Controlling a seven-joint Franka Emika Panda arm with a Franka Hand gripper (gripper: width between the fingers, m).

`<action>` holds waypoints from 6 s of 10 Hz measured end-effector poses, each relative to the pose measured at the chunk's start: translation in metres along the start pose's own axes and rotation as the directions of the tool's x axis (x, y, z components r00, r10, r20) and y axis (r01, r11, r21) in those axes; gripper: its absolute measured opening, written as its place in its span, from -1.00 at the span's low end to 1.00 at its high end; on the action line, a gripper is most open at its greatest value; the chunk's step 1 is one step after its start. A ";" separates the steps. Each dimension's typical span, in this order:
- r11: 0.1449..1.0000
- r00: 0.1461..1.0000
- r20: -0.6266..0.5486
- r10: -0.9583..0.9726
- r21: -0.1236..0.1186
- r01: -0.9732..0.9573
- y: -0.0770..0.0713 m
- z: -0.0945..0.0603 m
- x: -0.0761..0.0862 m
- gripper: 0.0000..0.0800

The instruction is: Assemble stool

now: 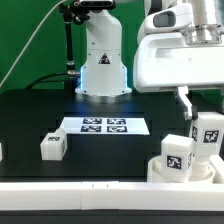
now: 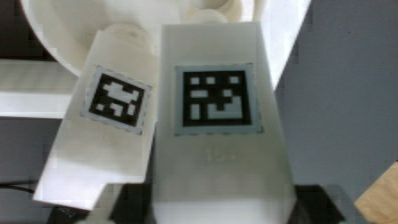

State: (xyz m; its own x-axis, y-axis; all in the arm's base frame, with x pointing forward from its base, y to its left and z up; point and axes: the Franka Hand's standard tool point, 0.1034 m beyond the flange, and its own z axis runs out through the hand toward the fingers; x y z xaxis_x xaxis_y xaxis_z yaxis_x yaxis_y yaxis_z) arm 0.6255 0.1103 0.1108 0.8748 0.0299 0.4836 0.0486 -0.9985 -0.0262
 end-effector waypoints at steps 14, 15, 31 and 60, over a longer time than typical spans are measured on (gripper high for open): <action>1.000 1.000 0.025 -0.010 -0.003 0.011 -0.002 0.008 -0.017 -0.16; 1.000 1.000 0.019 -0.011 -0.004 0.011 -0.002 0.009 -0.017 -0.16; 1.000 1.000 -0.006 -0.001 -0.003 0.001 0.002 -0.001 -0.003 0.62; 0.428 0.387 0.188 0.903 -0.300 -0.852 -0.008 0.016 -0.022 -0.16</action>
Offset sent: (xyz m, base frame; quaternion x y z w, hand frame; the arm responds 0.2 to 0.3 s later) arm -0.0155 0.0025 0.0132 0.0154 -0.0205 -0.0036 0.9997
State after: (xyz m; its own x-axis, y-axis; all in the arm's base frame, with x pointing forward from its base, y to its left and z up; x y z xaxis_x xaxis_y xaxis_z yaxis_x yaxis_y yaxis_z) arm 0.6131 0.1183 0.0866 0.4733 -0.8809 -0.0003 -0.8695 -0.4671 -0.1607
